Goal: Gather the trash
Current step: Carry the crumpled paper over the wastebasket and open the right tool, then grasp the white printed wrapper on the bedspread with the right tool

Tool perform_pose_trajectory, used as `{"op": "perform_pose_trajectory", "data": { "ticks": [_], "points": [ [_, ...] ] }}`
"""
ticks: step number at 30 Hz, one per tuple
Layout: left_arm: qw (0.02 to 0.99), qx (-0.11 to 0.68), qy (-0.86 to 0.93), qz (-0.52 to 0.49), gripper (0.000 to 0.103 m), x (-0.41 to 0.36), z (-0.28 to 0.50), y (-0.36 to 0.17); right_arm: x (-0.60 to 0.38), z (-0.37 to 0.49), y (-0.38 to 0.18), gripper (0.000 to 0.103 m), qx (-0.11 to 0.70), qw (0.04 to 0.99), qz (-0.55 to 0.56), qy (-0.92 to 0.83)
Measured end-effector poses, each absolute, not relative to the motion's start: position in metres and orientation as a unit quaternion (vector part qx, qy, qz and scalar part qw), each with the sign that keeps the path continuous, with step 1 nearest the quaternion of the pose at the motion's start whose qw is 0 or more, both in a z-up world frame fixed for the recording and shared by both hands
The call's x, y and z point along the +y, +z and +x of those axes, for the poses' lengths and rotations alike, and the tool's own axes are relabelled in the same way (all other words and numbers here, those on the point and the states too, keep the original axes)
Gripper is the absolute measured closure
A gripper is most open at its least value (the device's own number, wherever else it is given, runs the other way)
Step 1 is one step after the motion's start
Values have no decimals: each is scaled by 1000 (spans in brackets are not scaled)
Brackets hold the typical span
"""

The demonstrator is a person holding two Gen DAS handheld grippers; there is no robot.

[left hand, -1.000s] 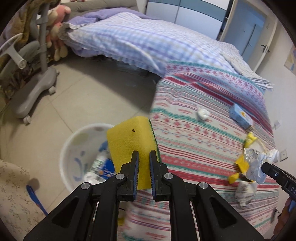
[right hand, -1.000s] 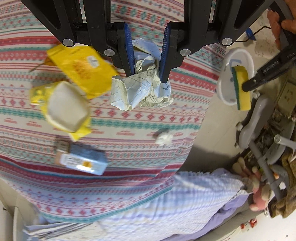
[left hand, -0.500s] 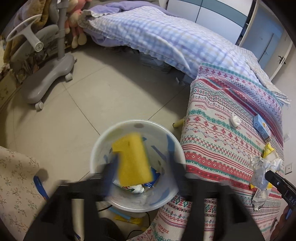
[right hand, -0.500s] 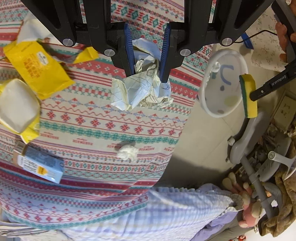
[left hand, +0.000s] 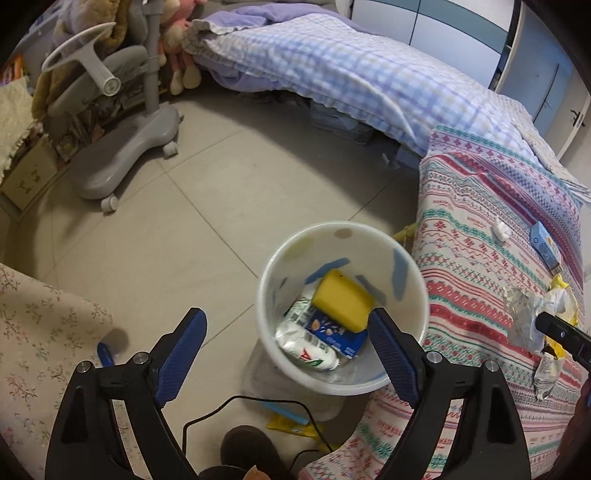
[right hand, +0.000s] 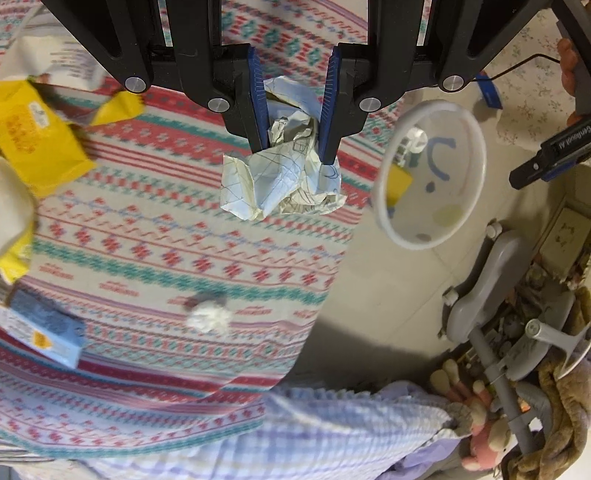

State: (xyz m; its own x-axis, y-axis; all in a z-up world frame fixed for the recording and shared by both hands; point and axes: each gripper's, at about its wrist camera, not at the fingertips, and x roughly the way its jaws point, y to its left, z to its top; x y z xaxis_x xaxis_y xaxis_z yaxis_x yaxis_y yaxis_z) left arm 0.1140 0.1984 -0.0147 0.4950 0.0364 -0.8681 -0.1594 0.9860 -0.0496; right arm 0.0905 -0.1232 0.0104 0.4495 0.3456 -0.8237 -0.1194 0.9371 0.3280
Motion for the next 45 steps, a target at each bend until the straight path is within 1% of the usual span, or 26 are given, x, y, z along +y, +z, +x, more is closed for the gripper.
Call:
{"op": "perform_pose_trajectory", "data": {
  "ticks": [13,26,28,29,30,32,36,45],
  "points": [
    [856,509,77,-49,12,222,106,-17,-31,121,0,79,512,829,107,196],
    [853,511,88,-61,12,251,99,-21,17,133,-22,75,530,811,114,221],
    [854,509,87,-64,12,251,99,-19,21,132,-23,69,529,810,115,225],
    [855,508,86,-65,12,251,99,-19,23,132,-22,57,529,810,116,227],
    [855,507,86,-65,12,250,99,-18,24,132,-21,46,529,809,119,228],
    [856,506,84,-66,12,248,98,-17,24,131,-17,40,525,810,129,228],
    [856,506,78,-65,12,240,98,-15,17,129,-7,34,518,816,130,221],
    [861,502,51,-62,12,211,94,-6,-32,108,18,27,494,843,111,181]
  ]
}}
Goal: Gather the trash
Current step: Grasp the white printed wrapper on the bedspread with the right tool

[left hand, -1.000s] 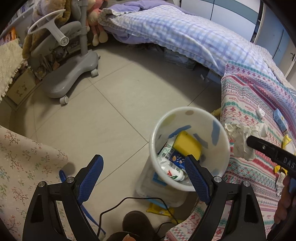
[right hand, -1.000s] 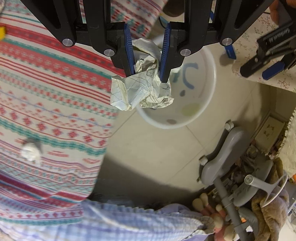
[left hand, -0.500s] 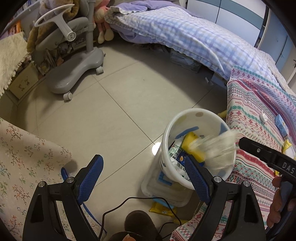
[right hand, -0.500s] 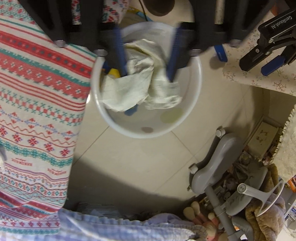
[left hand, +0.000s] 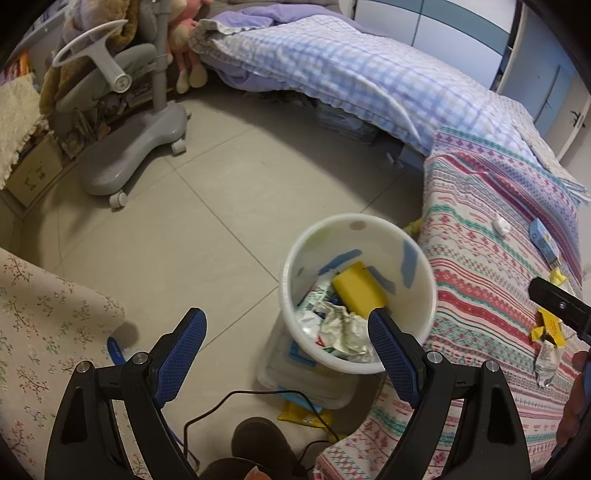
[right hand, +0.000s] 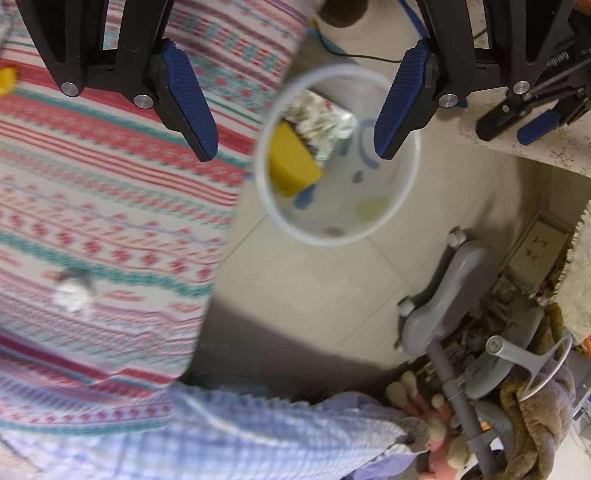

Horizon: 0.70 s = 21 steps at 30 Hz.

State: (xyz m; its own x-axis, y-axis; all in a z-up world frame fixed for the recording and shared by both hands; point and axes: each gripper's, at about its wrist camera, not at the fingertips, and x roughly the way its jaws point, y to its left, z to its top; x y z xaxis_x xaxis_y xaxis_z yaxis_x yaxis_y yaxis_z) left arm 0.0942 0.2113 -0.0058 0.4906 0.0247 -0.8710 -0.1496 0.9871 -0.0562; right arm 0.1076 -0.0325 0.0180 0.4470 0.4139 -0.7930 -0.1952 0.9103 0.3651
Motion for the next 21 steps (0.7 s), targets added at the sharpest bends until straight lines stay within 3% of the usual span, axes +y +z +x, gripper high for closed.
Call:
{"op": "perform_pose_trajectory", "data": {
  "ticks": [21],
  "points": [
    [848,525,-36,-56,11,115,94,-2,-235,34,25,19,491,868,70,20]
  ]
}}
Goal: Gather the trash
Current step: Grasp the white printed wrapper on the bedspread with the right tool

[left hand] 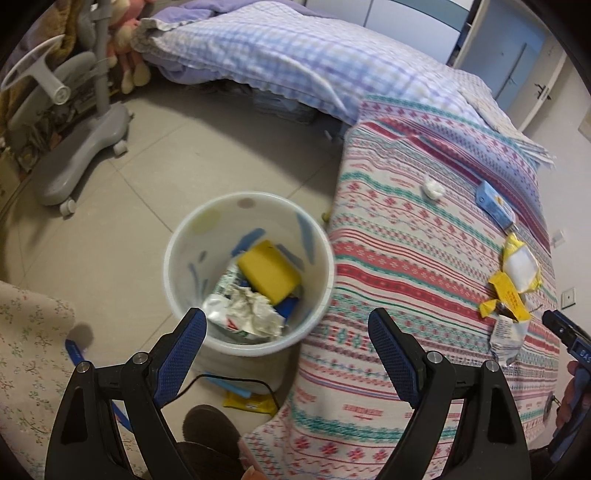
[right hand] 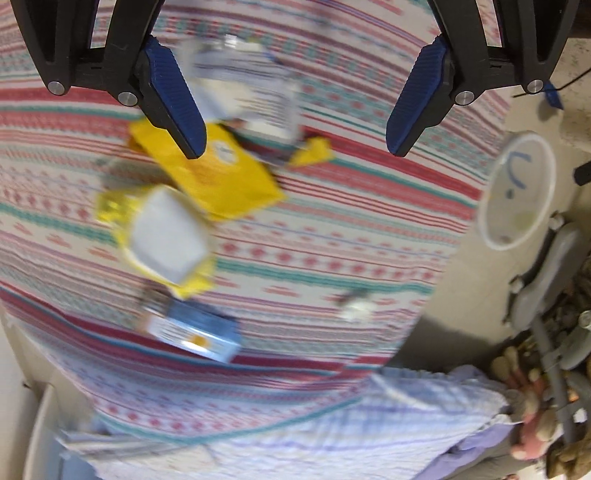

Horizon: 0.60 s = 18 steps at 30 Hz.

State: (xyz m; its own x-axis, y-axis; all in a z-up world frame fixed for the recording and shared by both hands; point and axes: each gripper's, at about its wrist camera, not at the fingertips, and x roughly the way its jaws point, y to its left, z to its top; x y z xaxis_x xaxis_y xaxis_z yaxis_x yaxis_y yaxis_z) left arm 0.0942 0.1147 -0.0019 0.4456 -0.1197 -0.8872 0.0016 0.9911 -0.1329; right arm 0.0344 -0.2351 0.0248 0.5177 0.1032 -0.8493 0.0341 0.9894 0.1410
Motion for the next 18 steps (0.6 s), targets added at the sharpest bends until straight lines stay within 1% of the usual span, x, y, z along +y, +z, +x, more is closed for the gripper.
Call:
{"op": "perform_pose_trajectory", "data": {
  "ticks": [1,2,3,5,9,12,18],
  "points": [
    [847,528,-39,-53,9,109,95,-3,-240,33,22,19,492,867,73,17],
    [846,530,-40,-51,3,105,95,-4,-250,32,17,19,494,865,82,13],
    [845,531,-43,-47,1,99,96,-5,-258,30,13,19,496,864,89,10],
    [844,532,-48,-41,1,90,98,-6,-268,28,1,19,508,855,103,3],
    [842,536,-54,-31,1,76,102,-8,-277,33,-29,19,561,818,126,-6],
    [840,539,-59,-24,1,66,104,-10,-276,39,-42,19,578,804,140,6],
    [837,543,-65,-14,1,54,105,-13,-261,46,-55,19,593,795,126,10]
  ]
}}
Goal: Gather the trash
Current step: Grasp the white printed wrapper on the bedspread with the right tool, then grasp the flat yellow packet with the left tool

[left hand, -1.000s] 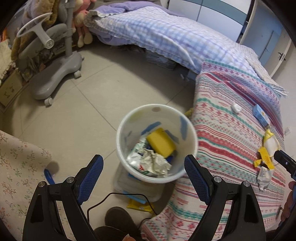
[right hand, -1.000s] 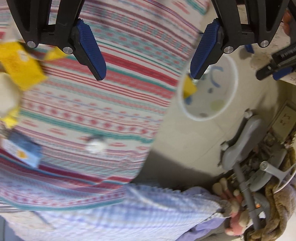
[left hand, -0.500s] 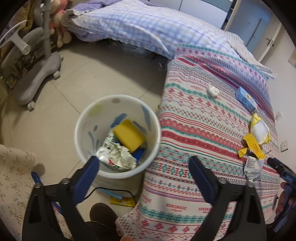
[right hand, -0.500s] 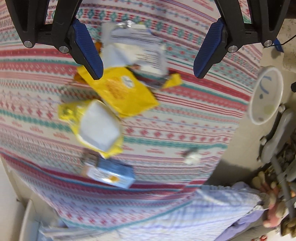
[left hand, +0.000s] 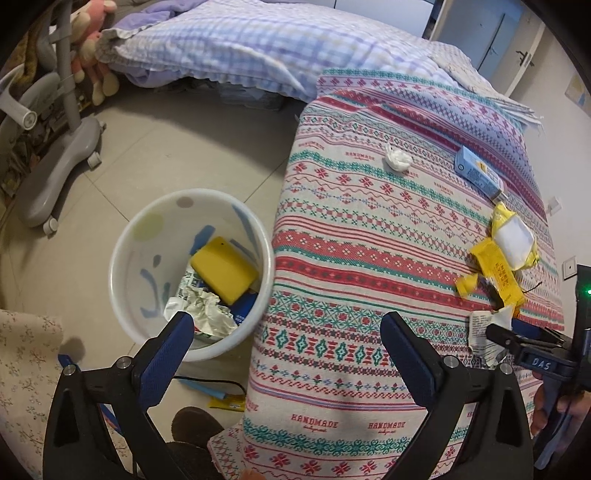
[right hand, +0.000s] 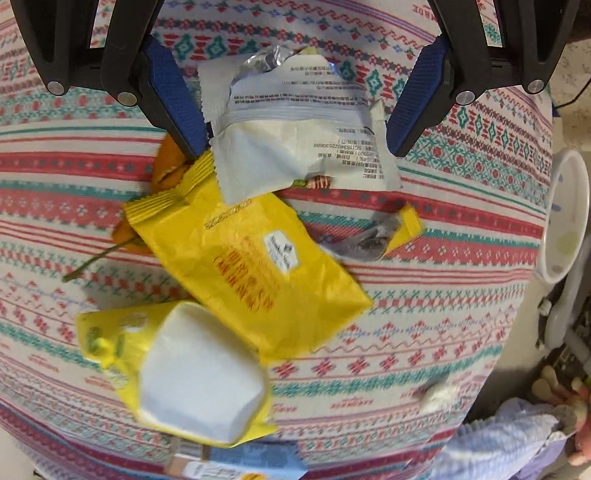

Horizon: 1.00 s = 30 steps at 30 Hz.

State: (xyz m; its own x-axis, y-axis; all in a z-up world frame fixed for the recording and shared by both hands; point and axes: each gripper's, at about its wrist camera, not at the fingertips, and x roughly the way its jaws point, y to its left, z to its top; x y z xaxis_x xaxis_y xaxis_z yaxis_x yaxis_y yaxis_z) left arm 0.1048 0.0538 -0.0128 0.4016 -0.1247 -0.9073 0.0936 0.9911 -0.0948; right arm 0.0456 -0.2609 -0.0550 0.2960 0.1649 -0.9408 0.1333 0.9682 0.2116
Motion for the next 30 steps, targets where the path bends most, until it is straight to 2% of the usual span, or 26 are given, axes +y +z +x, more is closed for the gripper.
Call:
{"op": "perform_pose_trajectory", "data": {
  "ticks": [8,12,13,16,18,30],
  "points": [
    [834,547,-64,-8,1,51,103,-16,-238,47,-75,12,612,787,69,15],
    [832,550,-69,-9,1,50,101,-17,-229,43,-77,12,610,792,35,13],
    [832,550,-70,-9,1,49,100,-17,-230,41,-77,13,609,792,35,13],
    [832,550,-76,-9,1,44,99,-16,-233,36,-74,25,607,793,45,9],
    [831,550,-82,-8,1,40,98,-16,-239,33,-70,36,606,793,57,16],
    [823,555,-125,18,1,-24,96,-16,-302,9,-28,38,561,815,142,3]
  ]
}}
